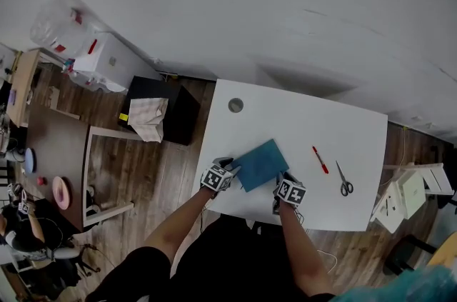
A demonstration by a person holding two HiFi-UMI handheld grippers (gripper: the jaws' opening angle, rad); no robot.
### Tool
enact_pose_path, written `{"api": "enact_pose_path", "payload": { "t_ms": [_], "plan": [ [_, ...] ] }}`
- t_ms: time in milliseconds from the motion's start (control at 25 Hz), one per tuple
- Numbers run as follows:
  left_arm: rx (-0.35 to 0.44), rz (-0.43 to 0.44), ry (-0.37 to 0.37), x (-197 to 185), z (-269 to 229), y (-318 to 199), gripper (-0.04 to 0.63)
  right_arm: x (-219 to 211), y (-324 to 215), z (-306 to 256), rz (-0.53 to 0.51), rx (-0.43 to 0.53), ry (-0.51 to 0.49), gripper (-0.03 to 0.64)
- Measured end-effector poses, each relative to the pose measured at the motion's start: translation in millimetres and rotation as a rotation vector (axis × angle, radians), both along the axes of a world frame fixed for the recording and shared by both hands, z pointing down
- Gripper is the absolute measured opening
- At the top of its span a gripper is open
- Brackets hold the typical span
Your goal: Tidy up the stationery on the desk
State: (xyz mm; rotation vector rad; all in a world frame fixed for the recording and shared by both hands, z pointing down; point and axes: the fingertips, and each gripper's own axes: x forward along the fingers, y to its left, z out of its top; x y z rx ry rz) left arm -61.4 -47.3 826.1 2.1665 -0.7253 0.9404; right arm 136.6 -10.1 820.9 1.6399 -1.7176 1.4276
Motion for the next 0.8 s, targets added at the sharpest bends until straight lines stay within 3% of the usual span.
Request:
{"api": "enact_pose_path", "payload": {
  "t_ms": [160,560,800],
  "plan": [
    [-0.009,0.008,0.003,-3,-2,17,0.167,-4,-11,-1,-0.021,0.013,-0.009,0.091],
    [-0.119,-0.011,0.056,2,-2,83,0.167,-21,-61,-9,-0.154,0.052,-0.018,0.092],
    [-0.114,-0.062,0.083,-2,-6,90,0.167,-24,-35,-20,-0.239,0.065,0.044,0.092]
  ]
}}
